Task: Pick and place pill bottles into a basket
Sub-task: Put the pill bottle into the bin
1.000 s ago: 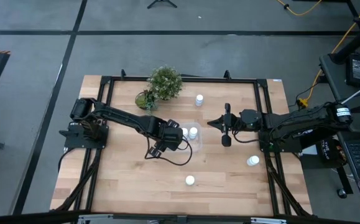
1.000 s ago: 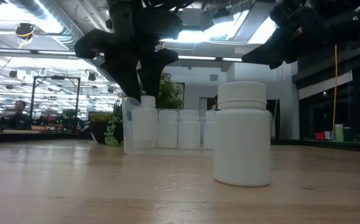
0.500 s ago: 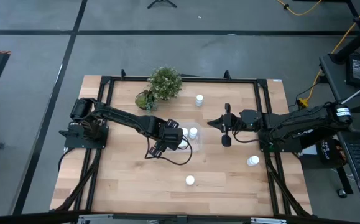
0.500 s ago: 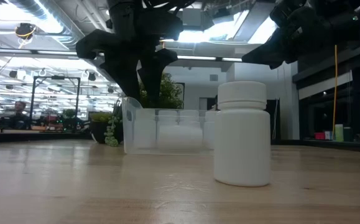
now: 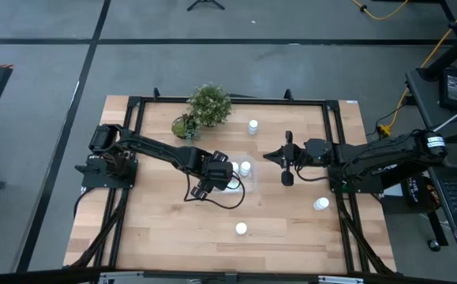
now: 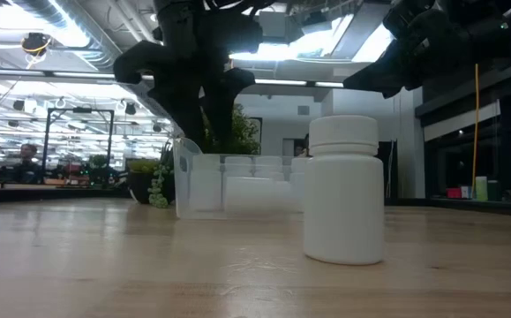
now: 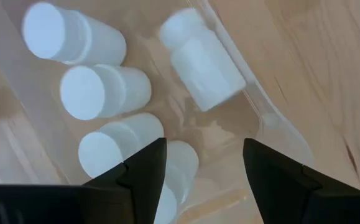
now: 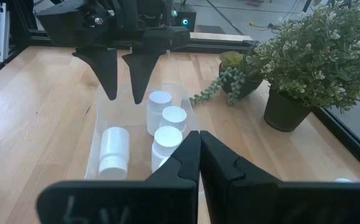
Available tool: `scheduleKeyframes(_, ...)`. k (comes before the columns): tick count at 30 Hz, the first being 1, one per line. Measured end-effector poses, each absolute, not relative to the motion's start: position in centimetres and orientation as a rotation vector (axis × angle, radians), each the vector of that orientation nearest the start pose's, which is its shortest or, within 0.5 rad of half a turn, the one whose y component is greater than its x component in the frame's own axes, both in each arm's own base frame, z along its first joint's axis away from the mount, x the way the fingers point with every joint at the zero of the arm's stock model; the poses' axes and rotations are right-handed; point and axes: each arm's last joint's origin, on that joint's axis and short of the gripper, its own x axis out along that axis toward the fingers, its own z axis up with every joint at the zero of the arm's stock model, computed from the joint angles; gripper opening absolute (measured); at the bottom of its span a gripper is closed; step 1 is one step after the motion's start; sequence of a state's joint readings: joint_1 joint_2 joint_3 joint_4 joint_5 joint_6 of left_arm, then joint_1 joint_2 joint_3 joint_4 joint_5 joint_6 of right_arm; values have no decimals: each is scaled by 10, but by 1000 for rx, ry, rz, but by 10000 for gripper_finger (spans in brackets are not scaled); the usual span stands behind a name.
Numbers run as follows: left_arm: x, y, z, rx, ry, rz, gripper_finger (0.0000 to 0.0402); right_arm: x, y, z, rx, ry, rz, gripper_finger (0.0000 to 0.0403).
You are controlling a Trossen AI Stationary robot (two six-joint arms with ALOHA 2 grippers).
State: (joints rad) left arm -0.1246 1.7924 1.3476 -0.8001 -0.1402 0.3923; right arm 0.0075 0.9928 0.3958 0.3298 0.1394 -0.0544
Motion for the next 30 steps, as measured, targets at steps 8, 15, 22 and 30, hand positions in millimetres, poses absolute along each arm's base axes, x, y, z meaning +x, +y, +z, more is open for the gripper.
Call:
scheduleKeyframes(8, 364, -41, 236, 462, 1146, -188, 204, 205, -2, 211, -73, 270, -124, 12)
scheduleKeyframes(15, 370, -42, 251, 437, 1094, -171, 205, 205, -2, 211, -73, 269, -123, 12)
scheduleKeyframes(22, 376, -45, 255, 423, 1004, -243, 214, 205, -2, 211, -48, 268, -126, 12)
scheduleKeyframes(30, 376, -45, 255, 397, 1009, -227, 215, 205, -2, 211, -50, 274, -126, 12)
